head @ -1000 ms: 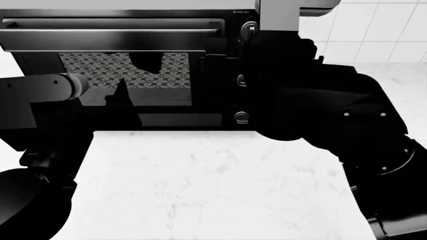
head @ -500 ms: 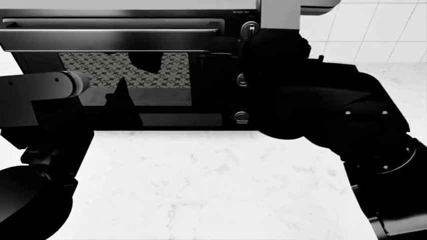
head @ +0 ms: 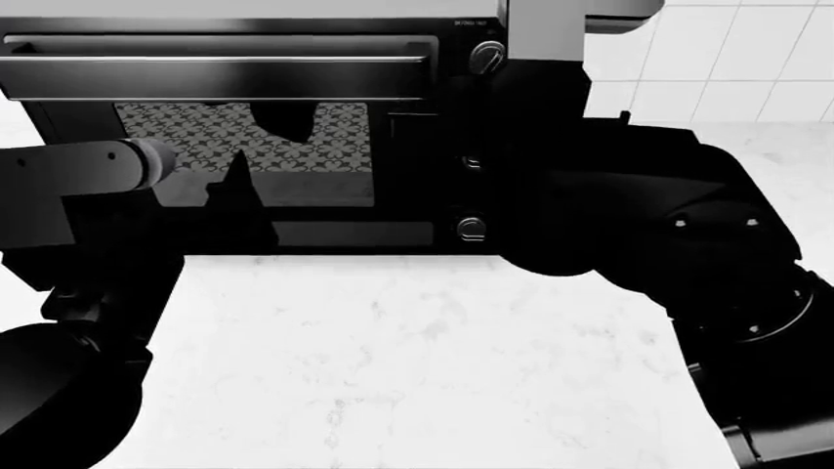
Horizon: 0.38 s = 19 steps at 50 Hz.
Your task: Turn on the toaster oven by setting the timer.
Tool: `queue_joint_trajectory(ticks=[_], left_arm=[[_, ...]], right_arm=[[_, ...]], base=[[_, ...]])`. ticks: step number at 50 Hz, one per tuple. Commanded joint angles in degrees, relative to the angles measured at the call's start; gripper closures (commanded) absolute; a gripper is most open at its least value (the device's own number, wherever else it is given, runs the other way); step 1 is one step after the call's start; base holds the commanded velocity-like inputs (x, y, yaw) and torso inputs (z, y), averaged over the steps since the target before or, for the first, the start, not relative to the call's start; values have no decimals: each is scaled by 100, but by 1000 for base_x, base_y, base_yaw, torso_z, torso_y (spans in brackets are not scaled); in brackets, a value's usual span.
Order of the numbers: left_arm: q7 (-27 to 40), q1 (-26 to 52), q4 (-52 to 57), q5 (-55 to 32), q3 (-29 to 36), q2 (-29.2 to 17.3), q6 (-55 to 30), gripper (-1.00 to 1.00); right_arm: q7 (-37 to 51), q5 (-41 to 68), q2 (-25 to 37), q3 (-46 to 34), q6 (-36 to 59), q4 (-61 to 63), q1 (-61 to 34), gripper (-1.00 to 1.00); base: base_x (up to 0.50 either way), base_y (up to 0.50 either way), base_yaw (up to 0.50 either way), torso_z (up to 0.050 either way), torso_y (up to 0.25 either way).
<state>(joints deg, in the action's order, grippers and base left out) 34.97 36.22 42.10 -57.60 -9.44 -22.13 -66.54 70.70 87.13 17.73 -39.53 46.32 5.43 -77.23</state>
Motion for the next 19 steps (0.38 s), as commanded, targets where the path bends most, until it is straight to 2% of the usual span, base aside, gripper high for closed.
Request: queue_joint_trajectory(ticks=[1, 19], left_arm=[[27, -13, -6, -30, 16, -23, 34, -100], [78, -27, -12, -84, 29, -53, 74, -100]], right_arm=[[5, 15, -14, 44, -55, 53, -43, 100], [40, 21, -104, 411, -630, -41, 198, 100]], base=[[0, 0, 0, 0, 0], [0, 0, 0, 0, 1]])
